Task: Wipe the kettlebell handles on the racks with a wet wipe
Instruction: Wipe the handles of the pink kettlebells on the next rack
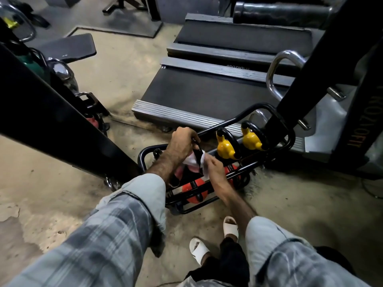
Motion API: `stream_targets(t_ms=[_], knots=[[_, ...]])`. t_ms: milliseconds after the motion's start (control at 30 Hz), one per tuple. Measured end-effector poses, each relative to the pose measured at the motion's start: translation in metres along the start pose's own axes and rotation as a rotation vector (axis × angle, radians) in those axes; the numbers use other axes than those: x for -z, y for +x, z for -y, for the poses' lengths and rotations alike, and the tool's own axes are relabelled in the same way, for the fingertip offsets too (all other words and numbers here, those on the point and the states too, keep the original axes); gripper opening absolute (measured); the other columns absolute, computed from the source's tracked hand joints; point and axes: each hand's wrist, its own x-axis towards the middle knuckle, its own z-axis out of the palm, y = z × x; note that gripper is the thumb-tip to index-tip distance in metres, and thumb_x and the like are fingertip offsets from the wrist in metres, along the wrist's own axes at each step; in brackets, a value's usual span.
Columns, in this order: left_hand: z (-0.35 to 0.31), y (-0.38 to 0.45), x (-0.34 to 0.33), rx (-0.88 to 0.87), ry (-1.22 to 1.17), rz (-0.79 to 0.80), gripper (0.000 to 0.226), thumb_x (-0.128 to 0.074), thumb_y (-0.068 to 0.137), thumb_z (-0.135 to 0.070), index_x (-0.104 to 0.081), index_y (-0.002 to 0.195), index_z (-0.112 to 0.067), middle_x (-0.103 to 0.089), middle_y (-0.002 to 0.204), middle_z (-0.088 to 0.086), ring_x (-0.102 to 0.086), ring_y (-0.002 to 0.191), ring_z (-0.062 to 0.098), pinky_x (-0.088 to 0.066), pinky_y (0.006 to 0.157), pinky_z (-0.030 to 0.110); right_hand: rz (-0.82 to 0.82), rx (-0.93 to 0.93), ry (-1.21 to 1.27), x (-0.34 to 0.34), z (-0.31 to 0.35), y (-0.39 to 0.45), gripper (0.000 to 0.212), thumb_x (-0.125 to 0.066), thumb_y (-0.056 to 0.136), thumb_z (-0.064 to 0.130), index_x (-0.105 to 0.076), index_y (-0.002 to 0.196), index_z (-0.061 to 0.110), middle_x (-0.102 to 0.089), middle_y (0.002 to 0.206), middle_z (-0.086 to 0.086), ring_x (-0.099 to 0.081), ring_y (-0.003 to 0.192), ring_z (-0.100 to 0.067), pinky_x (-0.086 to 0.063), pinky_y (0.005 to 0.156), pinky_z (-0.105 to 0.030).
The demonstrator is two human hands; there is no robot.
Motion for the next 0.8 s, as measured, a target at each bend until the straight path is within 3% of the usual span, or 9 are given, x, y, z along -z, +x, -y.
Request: stream_targets(t_ms=[100,167,267,433,533,567,633,700,800], knots=[[-0.001,0.000,0.000,0.014,0.003,0.005,0.028,-0.055,0.072,0.000,-0.074,0.083,-0.018,-0.072,0.067,-0.002,-0.058,0.056,-0.002,-0.034,0.053,0.002,-0.115,0.132,-0.180,0.000,-0.031,-0.018,0.037,-0.057,0.096,0.034,-0.057,0.132,0.025,-0.062,0.116,0.015,-0.058,0.104,0.002,-0.046,0.082,-0.008],[-0.001,0.000,0.000,0.025,-0.027,-0.004,0.026,-0.055,0.073,-0.002,-0.073,0.082,-0.018,-0.070,0.063,-0.003,-0.062,0.060,-0.002,-0.040,0.059,0.007,-0.233,0.173,-0.266,-0.008,-0.037,-0.024,0.045,-0.062,0.092,0.033,-0.054,0.136,0.024,-0.061,0.115,0.013,-0.056,0.104,0.000,-0.039,0.074,0.004],[0.000,0.000,-0.001,0.012,-0.010,-0.016,0.030,-0.055,0.073,0.002,-0.074,0.083,-0.018,-0.072,0.068,-0.002,-0.062,0.063,0.001,-0.043,0.062,0.012,-0.235,0.232,-0.294,-0.020,-0.021,-0.020,0.037,-0.062,0.090,0.043,-0.061,0.124,0.029,-0.067,0.100,0.012,-0.061,0.090,0.001,-0.044,0.067,-0.004],[0.003,0.002,-0.001,0.006,0.010,-0.033,0.034,-0.054,0.070,0.004,-0.075,0.084,-0.019,-0.073,0.073,-0.002,-0.065,0.070,0.006,-0.051,0.070,0.019,-0.139,0.100,-0.129,-0.010,-0.007,-0.001,0.028,-0.055,0.092,0.051,-0.072,0.094,0.028,-0.071,0.085,-0.002,-0.068,0.081,-0.016,-0.055,0.068,-0.043],[0.003,0.002,-0.001,0.017,-0.032,-0.028,0.032,-0.053,0.071,0.004,-0.074,0.081,-0.018,-0.071,0.062,-0.003,-0.066,0.064,0.000,-0.052,0.070,0.017,-0.243,0.150,-0.132,-0.002,-0.015,-0.019,0.021,-0.060,0.094,0.032,-0.073,0.110,0.025,-0.070,0.077,0.006,-0.063,0.070,0.005,-0.051,0.061,-0.021],[0.003,0.002,0.000,0.017,-0.049,-0.028,0.032,-0.053,0.071,0.005,-0.074,0.081,-0.018,-0.071,0.061,-0.003,-0.066,0.064,-0.001,-0.053,0.071,0.017,-0.275,0.251,-0.206,0.001,-0.018,-0.028,0.025,-0.061,0.093,0.023,-0.068,0.117,0.025,-0.071,0.081,0.006,-0.063,0.073,0.011,-0.050,0.063,-0.015],[0.004,0.001,0.001,0.019,-0.057,-0.012,0.030,-0.056,0.073,0.004,-0.074,0.083,-0.017,-0.072,0.066,-0.002,-0.067,0.067,0.002,-0.052,0.069,0.016,-0.224,0.597,-0.441,0.008,-0.033,-0.035,0.035,-0.058,0.092,0.016,-0.062,0.126,0.022,-0.070,0.116,-0.004,-0.061,0.108,0.005,-0.052,0.085,-0.015],[0.006,0.001,-0.001,0.013,-0.044,-0.005,0.026,-0.062,0.074,0.000,-0.075,0.085,-0.019,-0.074,0.076,-0.001,-0.067,0.071,0.007,-0.052,0.070,0.017,-0.037,0.915,-0.786,0.020,-0.046,-0.015,0.037,-0.059,0.091,0.011,-0.062,0.128,0.015,-0.052,0.143,-0.004,-0.040,0.139,-0.019,-0.044,0.107,-0.032],[0.008,0.001,-0.001,0.026,-0.061,0.005,0.022,-0.066,0.075,-0.002,-0.075,0.085,-0.019,-0.074,0.079,-0.001,-0.065,0.069,0.004,-0.053,0.071,0.019,0.252,1.184,-1.293,0.037,-0.024,0.019,0.045,-0.074,0.078,0.009,-0.066,0.122,0.017,-0.051,0.143,-0.007,-0.022,0.145,-0.035,-0.032,0.112,-0.055]])
